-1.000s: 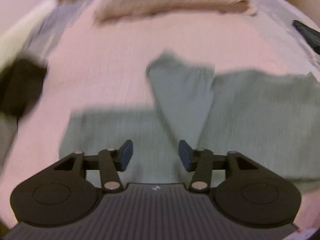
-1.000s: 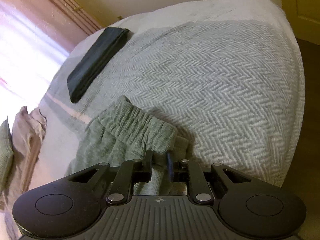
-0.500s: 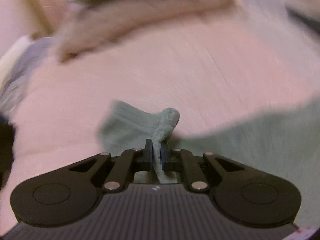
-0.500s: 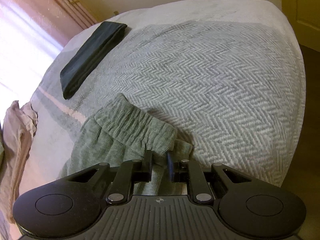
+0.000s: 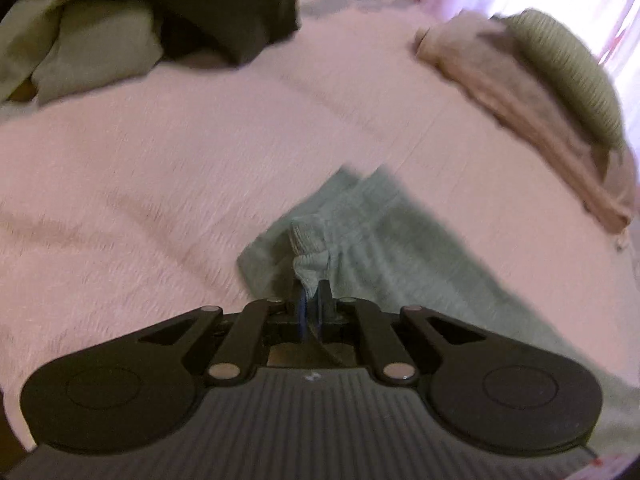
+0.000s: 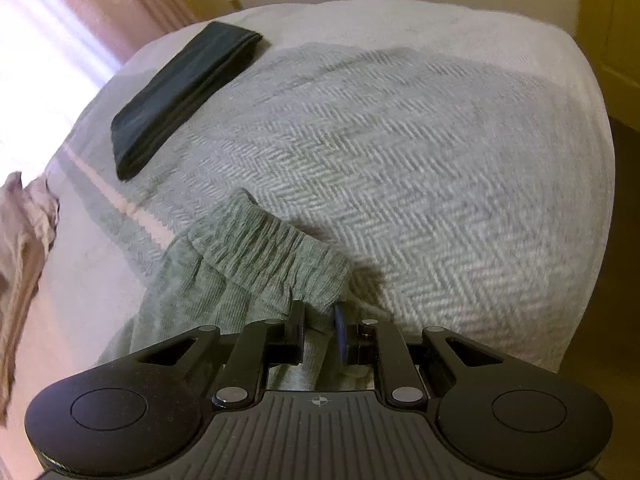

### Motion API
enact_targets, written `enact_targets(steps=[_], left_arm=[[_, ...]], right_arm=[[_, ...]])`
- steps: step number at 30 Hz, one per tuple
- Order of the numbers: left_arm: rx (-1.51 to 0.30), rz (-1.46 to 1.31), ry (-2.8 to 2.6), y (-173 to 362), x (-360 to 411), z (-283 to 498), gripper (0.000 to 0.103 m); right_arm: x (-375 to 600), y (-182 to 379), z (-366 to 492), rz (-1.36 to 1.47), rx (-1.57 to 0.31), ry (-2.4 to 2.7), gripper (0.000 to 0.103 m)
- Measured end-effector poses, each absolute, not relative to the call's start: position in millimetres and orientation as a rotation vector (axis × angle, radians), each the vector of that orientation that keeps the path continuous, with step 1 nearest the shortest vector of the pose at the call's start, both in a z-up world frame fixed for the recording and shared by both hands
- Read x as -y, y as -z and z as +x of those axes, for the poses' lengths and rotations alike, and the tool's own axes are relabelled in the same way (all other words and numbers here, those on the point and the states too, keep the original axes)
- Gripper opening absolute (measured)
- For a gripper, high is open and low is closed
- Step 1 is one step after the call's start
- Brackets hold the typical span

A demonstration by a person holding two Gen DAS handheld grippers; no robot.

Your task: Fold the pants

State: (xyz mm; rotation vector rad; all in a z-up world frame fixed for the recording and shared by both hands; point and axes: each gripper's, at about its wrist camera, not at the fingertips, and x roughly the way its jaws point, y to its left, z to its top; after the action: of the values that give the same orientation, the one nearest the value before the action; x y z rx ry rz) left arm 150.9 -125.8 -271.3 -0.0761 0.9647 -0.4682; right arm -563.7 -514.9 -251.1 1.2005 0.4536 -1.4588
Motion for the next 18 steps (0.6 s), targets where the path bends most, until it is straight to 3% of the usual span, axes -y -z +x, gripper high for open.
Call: enact_targets(steps=[5, 8, 9, 11, 13, 15, 16, 18], left_arm=[[-0.844, -0.018, 0.593, 231, 118, 147, 0.005], [-0.872, 0.074, 0.594, 246, 115, 149, 0.006], [-0.892, 0.103, 0.591, 254, 119, 147, 0.006], [-0.906, 0.178, 0.560, 279, 121, 144, 0.006], [-0.923, 0.189, 0.543, 290, 125, 140, 0.007], [-0.915, 0.189, 0.524, 285, 127, 138, 0.008], [-0.914, 0.189, 0.520, 281, 125, 137, 0.014], [-0.938, 0.182, 0.493, 271, 119, 138, 0.036]], right_arm=[[512, 229, -575, 1.186, -0.447, 1.427, 0.011], [512, 223, -586, 1.191, -0.424, 1.436, 0.009], [512, 224, -588, 1.188, -0.422, 1.452, 0.000], [514, 237, -588, 1.116, -0.518, 1.509, 0.000], [512, 265, -590, 1.228, -0.589, 1.470, 0.000], [502, 273, -588, 1.254, -0.566, 1.450, 0.000], [495, 273, -586, 1.245, -0.535, 1.459, 0.000], [484, 274, -585, 1.279, -0.523, 1.486, 0.002]])
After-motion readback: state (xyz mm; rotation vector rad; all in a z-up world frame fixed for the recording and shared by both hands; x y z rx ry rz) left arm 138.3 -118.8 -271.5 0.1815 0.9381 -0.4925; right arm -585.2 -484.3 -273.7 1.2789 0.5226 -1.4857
